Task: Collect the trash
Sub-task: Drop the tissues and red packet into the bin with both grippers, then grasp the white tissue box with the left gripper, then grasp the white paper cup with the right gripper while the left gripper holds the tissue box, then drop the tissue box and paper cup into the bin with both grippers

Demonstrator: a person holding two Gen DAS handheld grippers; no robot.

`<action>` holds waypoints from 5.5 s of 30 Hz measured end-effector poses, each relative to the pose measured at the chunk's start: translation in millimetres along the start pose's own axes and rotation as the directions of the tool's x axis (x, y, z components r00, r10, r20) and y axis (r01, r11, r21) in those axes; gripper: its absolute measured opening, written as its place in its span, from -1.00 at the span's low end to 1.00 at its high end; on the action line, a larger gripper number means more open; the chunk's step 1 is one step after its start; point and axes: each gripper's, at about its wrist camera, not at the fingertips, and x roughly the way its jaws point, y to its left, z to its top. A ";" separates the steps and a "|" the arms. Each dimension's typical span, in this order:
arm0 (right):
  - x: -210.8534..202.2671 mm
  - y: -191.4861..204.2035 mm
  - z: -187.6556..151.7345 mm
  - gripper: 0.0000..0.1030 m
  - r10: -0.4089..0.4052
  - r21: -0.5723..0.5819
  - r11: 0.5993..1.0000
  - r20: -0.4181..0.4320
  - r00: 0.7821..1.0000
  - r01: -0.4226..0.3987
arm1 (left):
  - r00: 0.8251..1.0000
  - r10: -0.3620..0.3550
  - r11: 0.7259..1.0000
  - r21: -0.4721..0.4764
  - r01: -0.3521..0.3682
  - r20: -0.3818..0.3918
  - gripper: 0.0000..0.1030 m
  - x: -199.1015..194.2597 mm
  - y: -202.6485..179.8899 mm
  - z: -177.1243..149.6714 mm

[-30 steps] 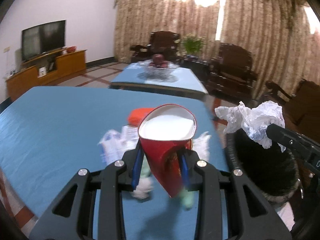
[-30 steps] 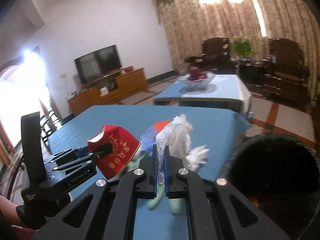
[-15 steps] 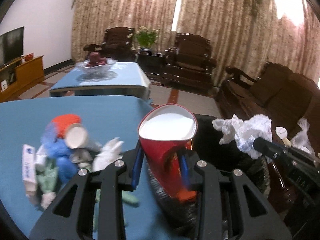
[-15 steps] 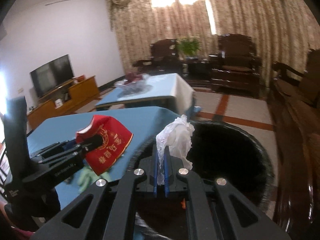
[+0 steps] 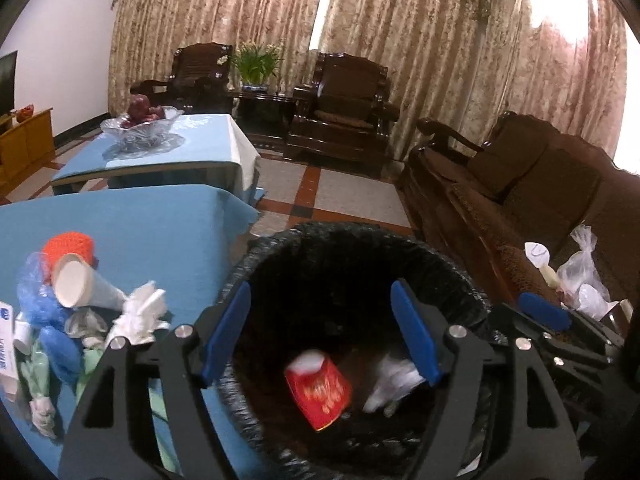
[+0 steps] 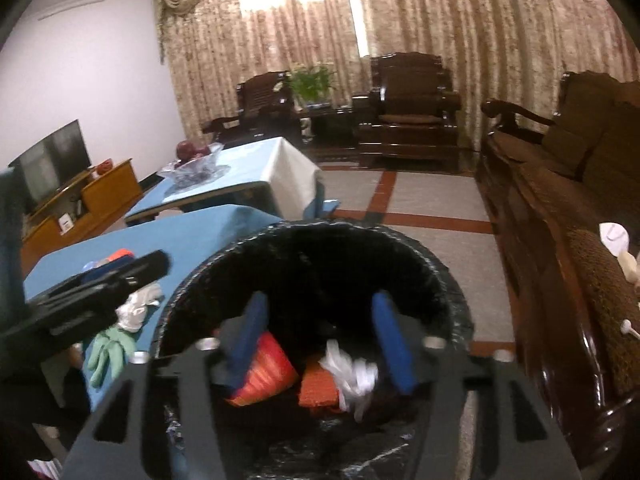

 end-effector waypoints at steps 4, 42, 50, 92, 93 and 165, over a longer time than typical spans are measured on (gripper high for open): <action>-3.9 13.3 3.3 0.82 -0.010 -0.004 1.000 0.029 1.000 0.010 | 0.998 0.064 0.998 -0.008 -0.064 0.027 0.46 -21.1 23.4 -0.8; 56.8 249.0 -34.5 0.87 0.295 -0.266 0.916 -0.059 0.954 -0.300 | 0.833 0.532 0.804 -0.218 -0.553 -0.152 0.46 -86.9 252.9 -77.6; 64.8 268.6 -35.7 0.87 0.319 -0.288 0.900 -0.076 0.945 -0.327 | 0.844 0.508 0.807 -0.250 -0.536 -0.172 0.07 -92.0 270.3 -84.4; 136.6 324.8 -16.8 0.03 0.363 -0.310 0.866 -0.146 0.920 -0.391 | 0.847 0.524 0.808 -0.261 -0.529 -0.093 -0.46 -95.2 284.3 -47.5; 133.7 324.9 -15.1 0.03 0.364 -0.315 0.866 -0.136 0.921 -0.389 | 0.847 0.525 0.808 -0.261 -0.528 -0.090 -0.46 -97.4 283.8 -48.8; 2.8 71.4 32.6 0.90 0.042 -0.092 0.995 0.125 0.991 -0.030 | 0.970 0.230 0.973 -0.040 -0.228 0.079 0.46 -60.4 78.8 -7.0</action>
